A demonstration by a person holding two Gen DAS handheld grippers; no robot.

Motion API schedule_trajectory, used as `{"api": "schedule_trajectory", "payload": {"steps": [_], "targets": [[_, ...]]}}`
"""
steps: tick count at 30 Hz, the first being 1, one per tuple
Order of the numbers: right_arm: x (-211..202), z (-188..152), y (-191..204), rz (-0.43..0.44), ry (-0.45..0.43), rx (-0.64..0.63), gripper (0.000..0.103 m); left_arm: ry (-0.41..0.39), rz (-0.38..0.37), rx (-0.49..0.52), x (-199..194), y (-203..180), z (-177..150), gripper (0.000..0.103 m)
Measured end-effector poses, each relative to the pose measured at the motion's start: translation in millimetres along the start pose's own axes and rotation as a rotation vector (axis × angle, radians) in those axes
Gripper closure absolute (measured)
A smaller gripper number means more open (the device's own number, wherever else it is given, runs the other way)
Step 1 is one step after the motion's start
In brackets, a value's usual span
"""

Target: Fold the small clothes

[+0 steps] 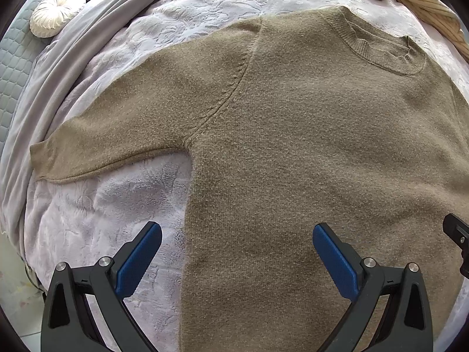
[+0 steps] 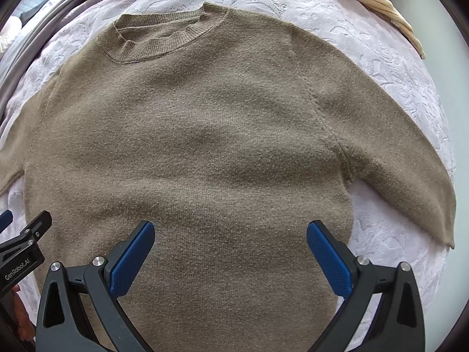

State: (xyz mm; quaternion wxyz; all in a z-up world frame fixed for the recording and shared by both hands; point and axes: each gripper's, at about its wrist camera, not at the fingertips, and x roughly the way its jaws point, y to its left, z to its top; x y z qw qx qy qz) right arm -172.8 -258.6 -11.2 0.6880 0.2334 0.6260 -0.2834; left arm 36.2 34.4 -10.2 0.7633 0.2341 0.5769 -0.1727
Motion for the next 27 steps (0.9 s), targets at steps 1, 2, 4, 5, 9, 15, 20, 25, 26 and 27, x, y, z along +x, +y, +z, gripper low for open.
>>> {"api": "schedule_trajectory", "payload": {"steps": [1,2,4,5,9,15,20,25,26,27], "targets": [[0.5,0.5,1.7,0.003,0.001,-0.001,0.0,0.001,-0.001,-0.003,0.5,1.1,0.1,0.0],[0.8,0.9,4.5,0.004,0.002,-0.003,0.0,0.003,-0.003,-0.005,1.2,2.7,0.6,0.0],[2.0,4.2,11.4,0.007,0.002,-0.011,0.0,0.002,-0.009,-0.01,2.8,6.7,1.2,0.0],[1.6,4.4,14.6,0.011,0.003,-0.012,0.0,0.004,-0.01,-0.011,3.5,8.8,1.4,0.0],[-1.3,2.5,27.9,0.034,0.009,-0.01,0.0,0.005,-0.015,-0.021,6.3,17.3,1.8,0.0],[-0.9,3.9,50.6,0.046,0.016,-0.029,0.0,0.019,-0.026,-0.045,12.8,33.8,3.4,0.0],[-4.5,5.6,92.7,0.058,0.013,-0.048,0.0,0.006,-0.043,-0.072,17.3,55.9,4.4,0.0],[-6.2,2.8,126.7,0.066,0.019,-0.075,0.0,-0.033,-0.138,-0.164,25.6,102.6,7.1,0.0],[-6.4,2.1,134.4,0.068,0.021,-0.082,0.0,-0.054,-0.169,-0.19,26.9,115.8,7.6,0.0],[-7.1,0.6,144.7,0.069,0.024,-0.093,0.0,-0.089,-0.217,-0.233,28.8,136.9,7.6,0.0]]}}
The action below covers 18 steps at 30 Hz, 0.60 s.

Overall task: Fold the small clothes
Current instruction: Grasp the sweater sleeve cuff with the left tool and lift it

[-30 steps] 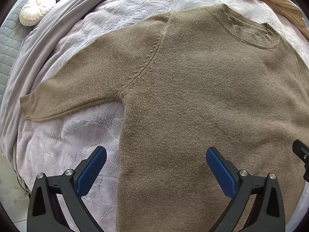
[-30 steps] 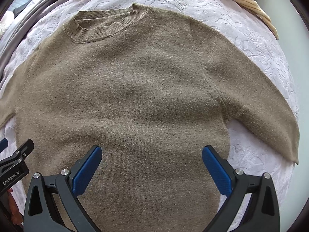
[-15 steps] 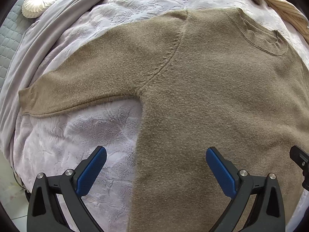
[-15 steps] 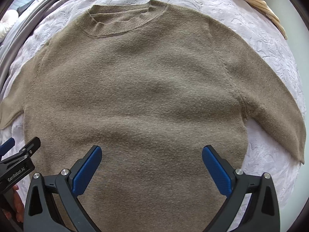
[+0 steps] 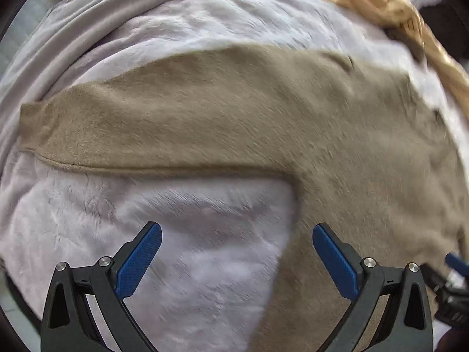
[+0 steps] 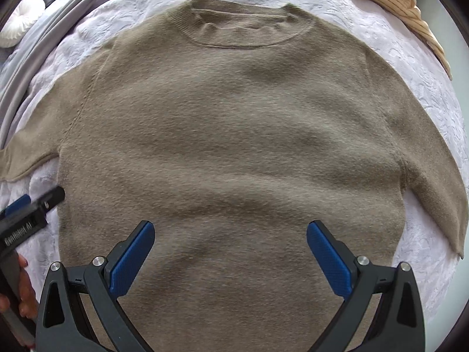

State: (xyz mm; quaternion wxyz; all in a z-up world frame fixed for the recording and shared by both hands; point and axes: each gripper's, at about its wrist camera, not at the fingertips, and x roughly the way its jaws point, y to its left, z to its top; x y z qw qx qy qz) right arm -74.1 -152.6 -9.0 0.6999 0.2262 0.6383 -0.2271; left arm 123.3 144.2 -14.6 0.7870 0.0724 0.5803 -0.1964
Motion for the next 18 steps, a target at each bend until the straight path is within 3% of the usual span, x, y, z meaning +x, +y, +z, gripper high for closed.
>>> {"api": "schedule_trajectory", "payload": {"steps": [5,9,13,15,17,18], "targets": [[5.8,2.2,39.8,0.006,0.012,-0.047,0.0,-0.118,-0.139,-0.208,-1.2,99.9,15.4,0.0],[9.1,5.0,78.0,0.004,0.021,-0.084,0.0,-0.123,-0.215,-0.366,13.8,165.3,24.0,0.0],[11.3,3.6,108.1,0.001,0.032,-0.107,0.0,-0.188,-0.173,-0.418,10.1,192.3,37.6,0.001],[12.0,3.9,126.8,-0.005,0.034,-0.119,0.0,-0.228,-0.137,-0.44,2.9,205.1,45.8,0.023],[12.1,4.0,142.0,-0.005,0.035,-0.125,0.0,-0.201,-0.145,-0.446,6.8,211.0,53.0,0.091],[11.8,4.2,150.0,-0.006,0.034,-0.125,0.0,-0.188,-0.168,-0.45,9.5,215.2,53.7,0.098]]}}
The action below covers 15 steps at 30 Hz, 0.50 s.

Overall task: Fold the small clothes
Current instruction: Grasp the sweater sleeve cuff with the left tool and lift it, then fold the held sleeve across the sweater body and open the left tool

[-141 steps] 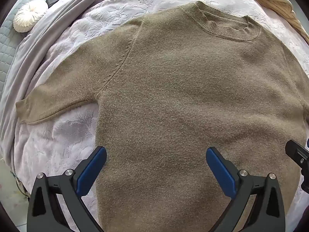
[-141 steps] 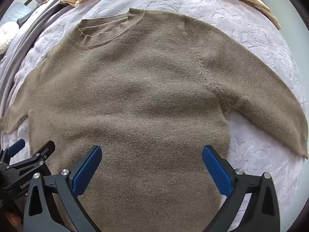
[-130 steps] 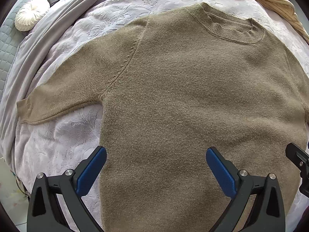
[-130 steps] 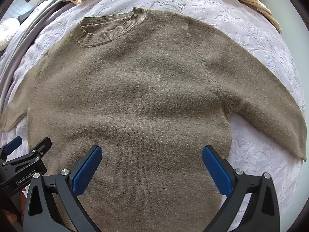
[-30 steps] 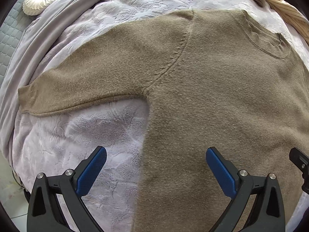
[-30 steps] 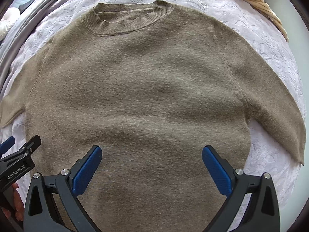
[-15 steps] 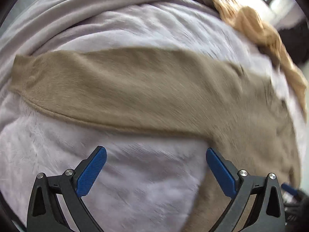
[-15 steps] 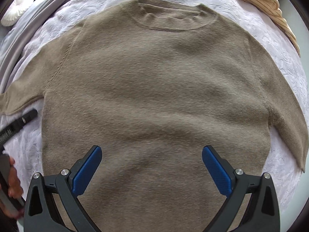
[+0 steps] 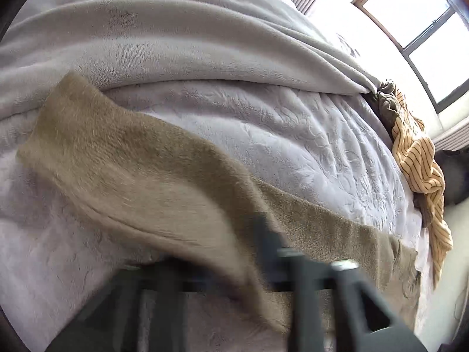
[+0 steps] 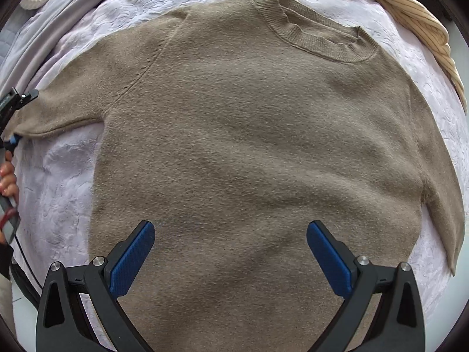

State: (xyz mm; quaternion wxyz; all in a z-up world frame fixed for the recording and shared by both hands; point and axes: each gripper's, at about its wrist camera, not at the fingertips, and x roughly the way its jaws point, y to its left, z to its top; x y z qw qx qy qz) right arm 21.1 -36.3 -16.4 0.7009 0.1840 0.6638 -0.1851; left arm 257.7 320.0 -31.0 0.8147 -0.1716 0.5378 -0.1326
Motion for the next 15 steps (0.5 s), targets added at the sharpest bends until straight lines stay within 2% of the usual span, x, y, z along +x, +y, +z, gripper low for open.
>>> {"api": "schedule_trajectory", "payload": {"steps": [2,4,7,12,15], "targets": [[-0.6,0.4,5.1,0.0,-0.002,0.002,0.0,0.001,-0.014,-0.013,6.2,-2.8,4.8,0.098],[-1.3,1.4,17.1,0.002,-0.006,0.015,0.0,-0.022,-0.02,0.034,-2.4,-11.9,2.9,0.098],[-4.3,-6.0,21.2,0.023,-0.017,0.04,0.0,-0.056,-0.078,0.124,-22.6,-43.6,1.2,0.098],[-8.3,-14.1,21.4,0.071,-0.052,0.104,0.0,-0.097,-0.219,0.348,-55.2,-144.8,-16.8,0.098],[-10.7,-18.3,8.8,0.101,-0.057,0.139,0.0,-0.068,-0.294,0.471,-56.2,-218.1,-47.4,0.098]]}}
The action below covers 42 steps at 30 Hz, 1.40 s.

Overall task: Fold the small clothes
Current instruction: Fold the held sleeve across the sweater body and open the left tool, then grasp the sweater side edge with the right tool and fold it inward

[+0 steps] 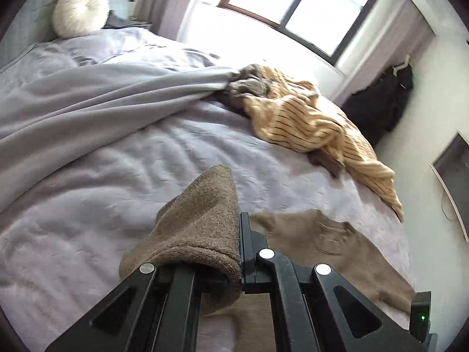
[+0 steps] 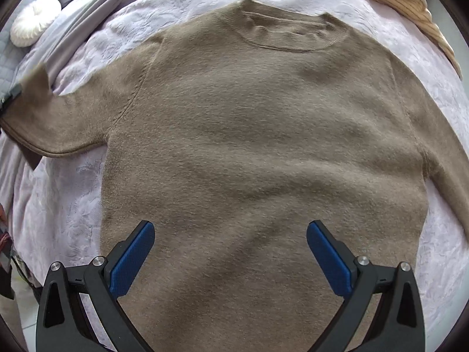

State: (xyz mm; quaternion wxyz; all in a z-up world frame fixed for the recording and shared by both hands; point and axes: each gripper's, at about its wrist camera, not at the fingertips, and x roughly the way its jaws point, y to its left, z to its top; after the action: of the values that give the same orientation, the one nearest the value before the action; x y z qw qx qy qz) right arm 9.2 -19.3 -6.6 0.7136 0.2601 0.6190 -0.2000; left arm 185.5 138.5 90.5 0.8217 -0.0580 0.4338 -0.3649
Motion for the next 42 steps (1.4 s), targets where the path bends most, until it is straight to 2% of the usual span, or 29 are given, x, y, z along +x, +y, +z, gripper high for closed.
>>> {"api": "schedule_trajectory", "payload": {"steps": [3,5,7,8,10,12,13,14,15,16,19,22,26,28,30,33,35,36,38,39,40,41,42], "targets": [[-4.2,3.6,-35.4,0.008,-0.014,0.02,0.0,0.078,-0.063,0.104,38.0,-83.7,-13.1,0.098],[-11.4,7.1,-69.3,0.008,-0.028,0.054,0.0,0.132,-0.1,0.154,54.4,-124.6,-31.6,0.098],[-17.0,12.7,-115.7,0.005,-0.035,0.091,0.0,0.181,-0.079,0.247,82.8,-166.8,-57.7,0.098],[-20.3,8.0,-134.6,-0.001,-0.034,0.11,0.0,0.215,-0.043,0.296,100.6,-183.2,-73.2,0.098],[-20.7,-2.0,-166.7,-0.02,-0.022,0.147,0.0,0.309,0.005,0.339,130.2,-189.9,-99.9,0.098],[-19.3,-13.2,-191.0,-0.027,-0.007,0.174,0.0,0.382,0.02,0.333,150.1,-185.9,-122.7,0.096],[-16.0,-16.4,-200.9,-0.026,0.002,0.187,0.0,0.402,0.032,0.33,154.8,-181.7,-130.6,0.077],[-14.7,-19.8,-209.4,-0.023,0.008,0.199,0.0,0.409,0.05,0.33,154.5,-177.6,-134.2,0.042],[-12.5,-21.0,-214.4,-0.018,0.01,0.209,0.0,0.409,0.061,0.329,150.6,-174.3,-137.4,0.028],[-10.1,-21.9,-218.5,-0.009,0.013,0.22,0.0,0.394,0.067,0.335,143.1,-173.5,-138.0,0.018],[-10.5,-19.7,-222.6,-0.015,0.005,0.225,0.0,0.334,0.1,0.382,113.0,-169.9,-129.5,0.018],[-19.6,-4.1,-204.7,-0.042,-0.048,0.168,0.0,0.27,0.104,0.338,76.4,-145.7,-103.5,0.018],[-38.2,28.4,-154.9,-0.045,-0.176,-0.011,0.0,0.204,0.225,0.244,55.3,-87.1,-67.4,0.018],[-37.5,48.5,-116.6,-0.065,-0.222,-0.158,0.0,0.233,0.312,0.2,70.6,-56.7,-52.9,0.018],[-25.8,58.0,-76.1,-0.126,-0.255,-0.319,0.0,0.271,0.353,0.162,91.4,-30.0,-42.8,0.018],[-1.6,53.3,-28.7,-0.282,-0.303,-0.58,0.0,0.328,0.341,0.131,121.6,-9.8,-37.5,0.018],[12.1,54.9,-6.4,-0.362,-0.316,-0.671,0.002,0.349,0.326,0.131,139.0,-10.7,-36.0,0.018],[18.8,52.8,-0.5,-0.409,-0.319,-0.712,0.01,0.357,0.322,0.125,147.6,-10.1,-34.8,0.018],[27.7,51.4,2.2,-0.474,-0.316,-0.758,0.048,0.367,0.312,0.104,158.1,-8.7,-34.9,0.03],[28.3,53.7,-1.7,-0.456,-0.3,-0.755,0.102,0.371,0.302,0.09,159.6,-8.3,-34.9,0.03],[24.8,59.6,-8.7,-0.412,-0.283,-0.716,0.096,0.368,0.305,0.087,160.4,-8.5,-34.7,0.03],[18.3,68.2,-17.9,-0.359,-0.296,-0.645,0.096,0.362,0.308,0.096,159.5,-9.8,-35.1,0.03],[1.1,75.5,-39.8,-0.28,-0.335,-0.519,0.096,0.357,0.312,0.113,158.2,-11.9,-36.1,0.03]]}}
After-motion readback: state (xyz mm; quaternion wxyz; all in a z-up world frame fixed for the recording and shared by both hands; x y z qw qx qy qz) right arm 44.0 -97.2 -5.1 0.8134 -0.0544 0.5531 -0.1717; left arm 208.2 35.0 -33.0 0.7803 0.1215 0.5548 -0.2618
